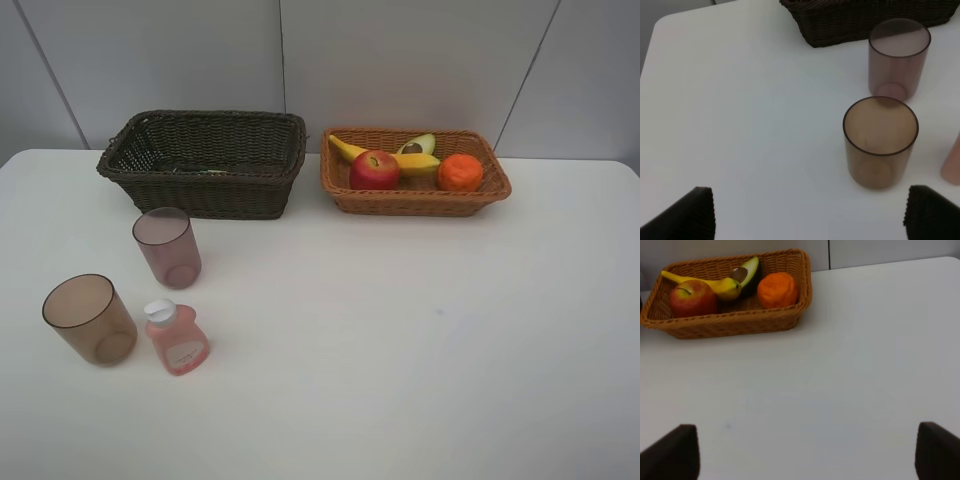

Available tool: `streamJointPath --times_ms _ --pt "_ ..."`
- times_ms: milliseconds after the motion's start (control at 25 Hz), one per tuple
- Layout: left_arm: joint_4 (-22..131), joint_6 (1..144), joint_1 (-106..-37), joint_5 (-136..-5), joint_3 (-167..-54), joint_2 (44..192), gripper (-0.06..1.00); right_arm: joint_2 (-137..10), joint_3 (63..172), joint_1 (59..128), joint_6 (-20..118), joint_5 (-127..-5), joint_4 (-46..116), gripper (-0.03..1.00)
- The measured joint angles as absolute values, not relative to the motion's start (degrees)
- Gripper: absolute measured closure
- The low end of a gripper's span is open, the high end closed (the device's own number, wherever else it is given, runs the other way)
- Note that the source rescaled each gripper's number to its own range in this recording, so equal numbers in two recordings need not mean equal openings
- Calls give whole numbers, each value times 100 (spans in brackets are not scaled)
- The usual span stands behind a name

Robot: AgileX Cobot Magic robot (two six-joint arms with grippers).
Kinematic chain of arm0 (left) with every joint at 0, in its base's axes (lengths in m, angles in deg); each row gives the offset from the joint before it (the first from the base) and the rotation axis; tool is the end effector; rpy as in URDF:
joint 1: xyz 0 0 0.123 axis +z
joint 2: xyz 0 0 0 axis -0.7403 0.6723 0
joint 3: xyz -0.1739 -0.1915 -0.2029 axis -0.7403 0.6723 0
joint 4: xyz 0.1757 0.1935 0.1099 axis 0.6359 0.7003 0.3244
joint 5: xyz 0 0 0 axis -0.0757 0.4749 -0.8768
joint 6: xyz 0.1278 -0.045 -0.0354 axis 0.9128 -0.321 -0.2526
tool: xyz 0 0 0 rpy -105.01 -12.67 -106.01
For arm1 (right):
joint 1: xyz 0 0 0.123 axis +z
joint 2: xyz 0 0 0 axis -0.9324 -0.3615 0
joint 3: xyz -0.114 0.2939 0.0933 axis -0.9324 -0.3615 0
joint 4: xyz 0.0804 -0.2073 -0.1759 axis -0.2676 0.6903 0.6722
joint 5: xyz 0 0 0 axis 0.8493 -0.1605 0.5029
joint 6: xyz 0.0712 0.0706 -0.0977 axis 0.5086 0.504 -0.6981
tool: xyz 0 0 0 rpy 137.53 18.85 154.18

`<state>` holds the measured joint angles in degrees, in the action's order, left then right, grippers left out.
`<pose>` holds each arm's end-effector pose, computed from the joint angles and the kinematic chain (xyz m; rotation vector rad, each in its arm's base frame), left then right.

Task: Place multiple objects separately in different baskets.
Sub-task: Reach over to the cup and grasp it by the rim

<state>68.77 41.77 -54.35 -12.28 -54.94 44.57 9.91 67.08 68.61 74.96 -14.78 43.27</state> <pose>0.0287 -0.0015 0.2398 0.1907 2.1301 -0.0128 0.0211 -0.0011 0.2773 0.0525 2.0160 0.0184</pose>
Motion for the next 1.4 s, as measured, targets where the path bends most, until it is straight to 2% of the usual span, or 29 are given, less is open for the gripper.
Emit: streamJointPath --times_ms 1160,1400 --pt "6877 4177 -5435 -1228 -5494 4457 -5 991 6708 6861 7496 -1480 4327 12" --pt "6877 4177 -5435 -1346 -5648 5008 -5 991 6708 6861 7496 -1485 4327 12"
